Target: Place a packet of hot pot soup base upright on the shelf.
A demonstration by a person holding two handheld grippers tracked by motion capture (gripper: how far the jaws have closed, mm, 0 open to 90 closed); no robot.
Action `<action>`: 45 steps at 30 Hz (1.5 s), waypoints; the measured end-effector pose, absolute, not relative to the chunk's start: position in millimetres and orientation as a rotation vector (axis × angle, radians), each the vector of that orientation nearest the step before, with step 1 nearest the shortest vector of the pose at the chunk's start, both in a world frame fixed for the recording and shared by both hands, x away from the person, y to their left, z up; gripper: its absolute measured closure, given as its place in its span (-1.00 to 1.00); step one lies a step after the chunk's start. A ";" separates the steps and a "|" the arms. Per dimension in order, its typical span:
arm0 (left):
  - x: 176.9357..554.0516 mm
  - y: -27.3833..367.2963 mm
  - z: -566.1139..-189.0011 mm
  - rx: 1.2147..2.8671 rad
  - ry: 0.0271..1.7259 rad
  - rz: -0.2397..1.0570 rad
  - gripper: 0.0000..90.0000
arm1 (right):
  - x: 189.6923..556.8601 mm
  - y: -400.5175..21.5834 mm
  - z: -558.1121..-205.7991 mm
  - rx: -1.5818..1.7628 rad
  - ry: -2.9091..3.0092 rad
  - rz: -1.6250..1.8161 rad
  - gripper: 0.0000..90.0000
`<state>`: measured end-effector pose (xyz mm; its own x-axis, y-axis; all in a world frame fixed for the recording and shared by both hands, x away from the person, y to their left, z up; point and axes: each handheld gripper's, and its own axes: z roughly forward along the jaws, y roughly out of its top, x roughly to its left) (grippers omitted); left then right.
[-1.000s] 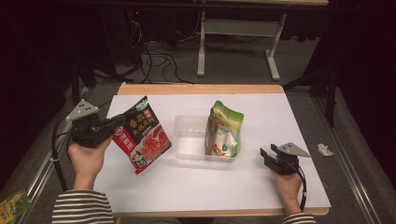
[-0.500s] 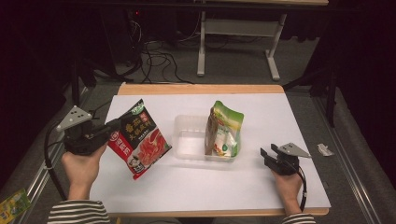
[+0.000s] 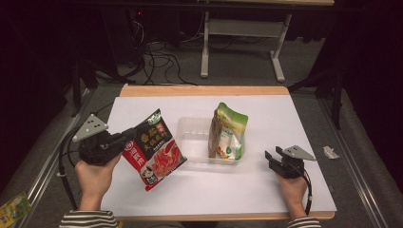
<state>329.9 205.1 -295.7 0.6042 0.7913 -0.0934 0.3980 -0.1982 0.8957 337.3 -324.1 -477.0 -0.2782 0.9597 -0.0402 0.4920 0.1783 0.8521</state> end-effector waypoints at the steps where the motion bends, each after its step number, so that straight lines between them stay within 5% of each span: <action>1: 331.2 202.3 -295.1 1.817 0.963 0.480 0.99 | 337.2 -324.2 -476.9 1.364 1.858 1.007 0.10; 24: 381.8 128.9 -281.0 1.843 0.934 0.439 0.99 | 337.5 -322.8 -477.2 1.359 1.863 0.989 0.10; 45: 420.4 112.3 -290.7 1.793 1.011 0.455 0.98 | 337.5 -323.2 -477.3 1.362 1.858 0.998 0.09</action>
